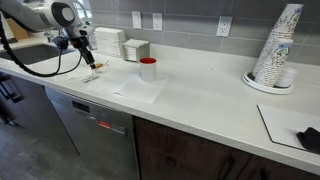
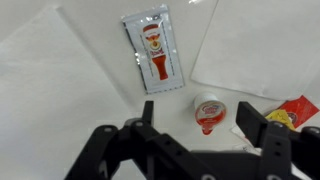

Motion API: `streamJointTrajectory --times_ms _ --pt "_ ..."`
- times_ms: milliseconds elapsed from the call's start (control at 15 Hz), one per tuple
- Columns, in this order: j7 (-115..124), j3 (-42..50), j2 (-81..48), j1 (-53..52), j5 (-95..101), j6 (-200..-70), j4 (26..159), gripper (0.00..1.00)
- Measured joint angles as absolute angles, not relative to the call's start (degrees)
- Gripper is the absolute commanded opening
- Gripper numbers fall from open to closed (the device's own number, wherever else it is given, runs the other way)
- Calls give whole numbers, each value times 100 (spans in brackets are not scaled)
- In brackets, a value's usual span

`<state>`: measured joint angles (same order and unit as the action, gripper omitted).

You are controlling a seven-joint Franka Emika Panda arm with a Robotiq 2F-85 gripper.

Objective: Place the coffee capsule on the serviette

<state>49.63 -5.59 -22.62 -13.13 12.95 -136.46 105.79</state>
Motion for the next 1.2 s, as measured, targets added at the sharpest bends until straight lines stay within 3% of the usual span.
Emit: streamJointTrajectory --times_ms 333,733,1200 --pt "4962 -453 -2549 -1398 1278 -13647 10289 87" --pt "4941 -434 -2774 -1440 1246 -13647 10044 74" --pt "4873 -423 -3001 -1450 1234 -13647 9859 75"
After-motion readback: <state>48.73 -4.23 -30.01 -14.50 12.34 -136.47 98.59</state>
